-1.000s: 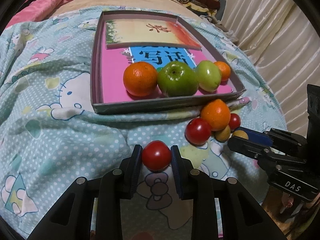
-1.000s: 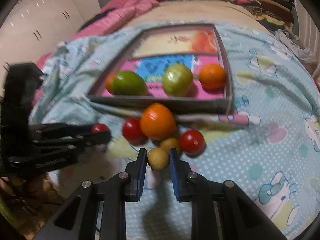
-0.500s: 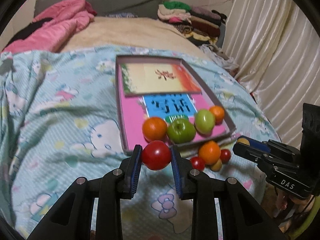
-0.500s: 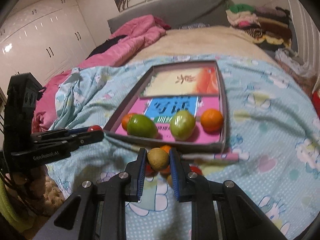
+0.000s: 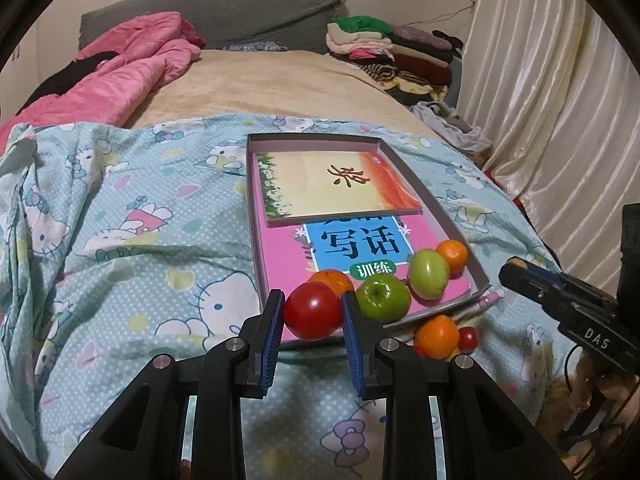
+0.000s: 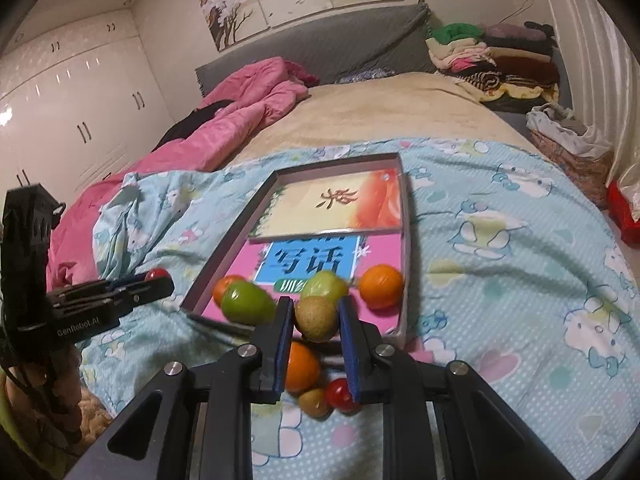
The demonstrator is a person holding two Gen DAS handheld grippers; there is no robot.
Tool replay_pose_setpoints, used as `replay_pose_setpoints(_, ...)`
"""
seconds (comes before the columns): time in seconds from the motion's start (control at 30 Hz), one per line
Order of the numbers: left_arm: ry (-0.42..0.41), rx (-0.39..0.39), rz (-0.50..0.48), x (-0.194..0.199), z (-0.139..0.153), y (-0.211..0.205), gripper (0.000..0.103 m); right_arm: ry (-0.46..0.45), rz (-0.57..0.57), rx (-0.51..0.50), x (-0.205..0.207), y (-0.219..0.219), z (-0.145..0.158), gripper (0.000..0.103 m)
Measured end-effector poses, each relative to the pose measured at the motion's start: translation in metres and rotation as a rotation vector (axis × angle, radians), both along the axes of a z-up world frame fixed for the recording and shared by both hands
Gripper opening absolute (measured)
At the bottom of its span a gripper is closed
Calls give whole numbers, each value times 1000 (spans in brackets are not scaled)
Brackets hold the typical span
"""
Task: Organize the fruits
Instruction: 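Carry the tomato with the left tool while the right tool carries the brown fruit into the tray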
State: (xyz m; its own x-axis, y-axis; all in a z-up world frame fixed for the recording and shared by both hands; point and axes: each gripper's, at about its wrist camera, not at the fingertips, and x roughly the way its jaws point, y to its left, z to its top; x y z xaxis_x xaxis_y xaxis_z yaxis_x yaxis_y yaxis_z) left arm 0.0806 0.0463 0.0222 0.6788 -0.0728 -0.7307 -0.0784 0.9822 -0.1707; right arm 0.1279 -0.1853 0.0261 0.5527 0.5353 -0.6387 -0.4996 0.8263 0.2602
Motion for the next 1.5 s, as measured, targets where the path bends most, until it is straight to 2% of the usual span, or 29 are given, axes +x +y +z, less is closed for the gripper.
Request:
replay_pose_setpoints(0.2, 33, -15, 26, 7, -12, 2, 29, -38, -29, 7, 7, -3, 5, 23)
replay_pose_setpoints(0.57, 63, 1, 3, 16, -29, -7, 29, -60, -52, -17, 21, 0, 3, 23)
replay_pose_setpoints(0.67, 64, 23, -6, 18, -32, -11, 29, -59, -54, -27, 23, 3, 1, 23)
replay_pose_setpoints(1.0, 79, 23, -11, 23, -37, -9, 29, -66, -60, -41, 27, 5, -1, 23)
replay_pose_setpoints(1.5, 93, 30, -16, 28, -43, -8, 29, -33, -46, -135, 30, 15, -23, 23)
